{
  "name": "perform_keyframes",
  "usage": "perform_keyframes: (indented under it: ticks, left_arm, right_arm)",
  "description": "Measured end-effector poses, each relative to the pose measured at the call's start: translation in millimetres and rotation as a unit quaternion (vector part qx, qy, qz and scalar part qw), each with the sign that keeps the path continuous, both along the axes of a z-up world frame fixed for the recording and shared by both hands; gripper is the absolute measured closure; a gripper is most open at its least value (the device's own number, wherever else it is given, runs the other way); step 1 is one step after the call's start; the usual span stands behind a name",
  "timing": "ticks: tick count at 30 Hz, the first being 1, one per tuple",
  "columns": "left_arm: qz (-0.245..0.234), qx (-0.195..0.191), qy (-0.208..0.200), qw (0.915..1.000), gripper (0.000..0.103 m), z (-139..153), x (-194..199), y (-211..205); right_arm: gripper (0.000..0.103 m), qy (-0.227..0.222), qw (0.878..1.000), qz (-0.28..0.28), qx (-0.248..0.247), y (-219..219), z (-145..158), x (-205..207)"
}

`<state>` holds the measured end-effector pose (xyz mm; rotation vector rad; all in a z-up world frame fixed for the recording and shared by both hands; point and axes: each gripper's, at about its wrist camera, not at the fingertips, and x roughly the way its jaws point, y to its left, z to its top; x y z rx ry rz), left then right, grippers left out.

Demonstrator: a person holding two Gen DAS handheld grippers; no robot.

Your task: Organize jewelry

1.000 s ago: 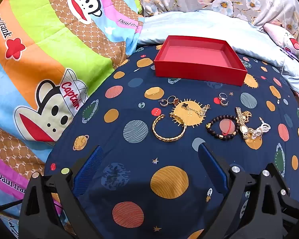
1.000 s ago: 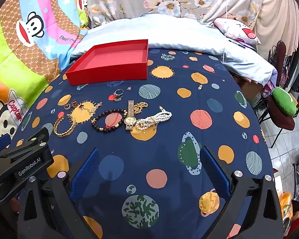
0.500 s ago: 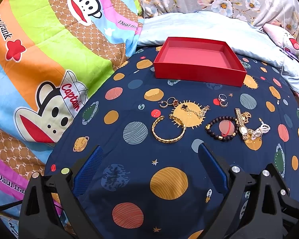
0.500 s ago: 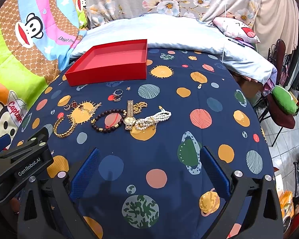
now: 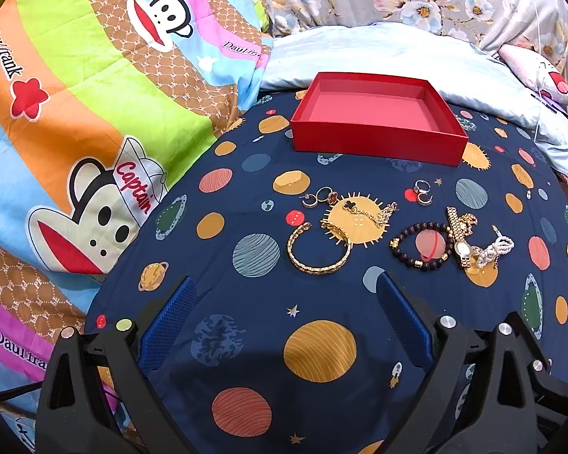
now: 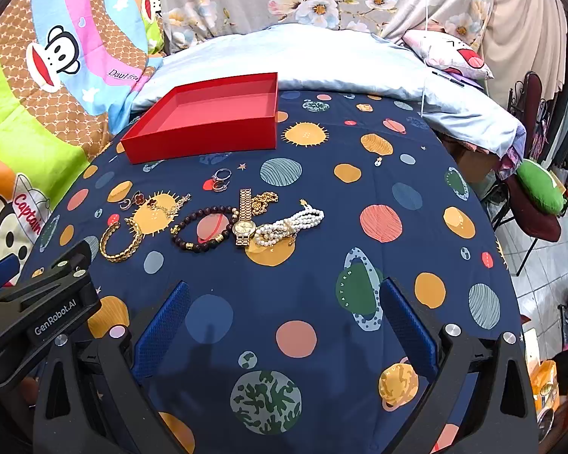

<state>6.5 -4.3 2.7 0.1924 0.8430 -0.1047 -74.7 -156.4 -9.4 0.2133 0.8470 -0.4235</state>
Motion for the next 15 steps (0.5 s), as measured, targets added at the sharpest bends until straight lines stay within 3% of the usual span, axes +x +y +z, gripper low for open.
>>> perform_keyframes:
  ticks: [15]
  left_arm:
    - [0.000, -0.002, -0.001, 1.0000, 0.010, 1.0, 5.4, 2.9]
  right_arm:
    - [0.005, 0.003, 1.000, 0.003, 0.004, 0.2, -1.6, 0.7]
